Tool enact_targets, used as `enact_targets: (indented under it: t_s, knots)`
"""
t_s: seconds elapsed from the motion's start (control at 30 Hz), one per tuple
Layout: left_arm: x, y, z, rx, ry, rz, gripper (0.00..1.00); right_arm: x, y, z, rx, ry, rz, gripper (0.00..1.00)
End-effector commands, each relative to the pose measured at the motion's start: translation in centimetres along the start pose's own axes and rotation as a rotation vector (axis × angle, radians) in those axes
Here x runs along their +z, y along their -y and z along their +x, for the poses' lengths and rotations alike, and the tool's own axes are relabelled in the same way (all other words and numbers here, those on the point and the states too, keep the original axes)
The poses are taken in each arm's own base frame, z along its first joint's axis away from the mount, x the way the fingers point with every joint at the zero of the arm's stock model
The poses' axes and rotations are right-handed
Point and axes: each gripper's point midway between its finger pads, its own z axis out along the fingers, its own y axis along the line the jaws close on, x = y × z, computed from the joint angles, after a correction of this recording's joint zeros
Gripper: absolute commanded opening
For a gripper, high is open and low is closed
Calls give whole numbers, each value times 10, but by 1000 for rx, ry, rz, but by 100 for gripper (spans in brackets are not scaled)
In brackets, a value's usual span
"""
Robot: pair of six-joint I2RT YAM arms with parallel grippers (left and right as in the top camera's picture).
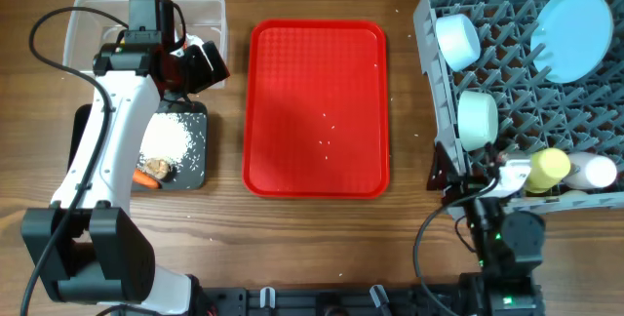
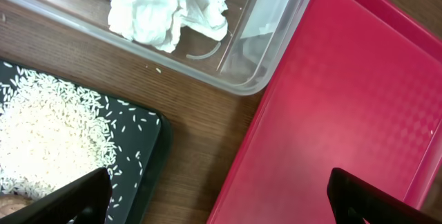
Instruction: Sort waste into correct bins and load items into the dishwasher rack
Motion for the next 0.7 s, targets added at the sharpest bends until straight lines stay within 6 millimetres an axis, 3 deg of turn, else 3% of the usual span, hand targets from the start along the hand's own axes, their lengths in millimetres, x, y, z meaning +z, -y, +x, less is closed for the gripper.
enact_targets:
  t_s: [0.0, 0.07, 0.6, 0.67]
  knots:
    - [-4, 3, -1, 3, 10, 14, 100, -4, 2, -8, 28, 96, -5, 100]
    - [-4, 3, -2, 3, 10, 14, 100, -7, 0, -16, 25, 134, -13, 100]
    - [-4, 2, 0, 3, 4, 11, 100, -6, 1, -13, 27, 118, -9, 100]
    - [-16, 8, -3, 13, 37, 28, 100, -6, 1, -13, 26, 118, -9, 100]
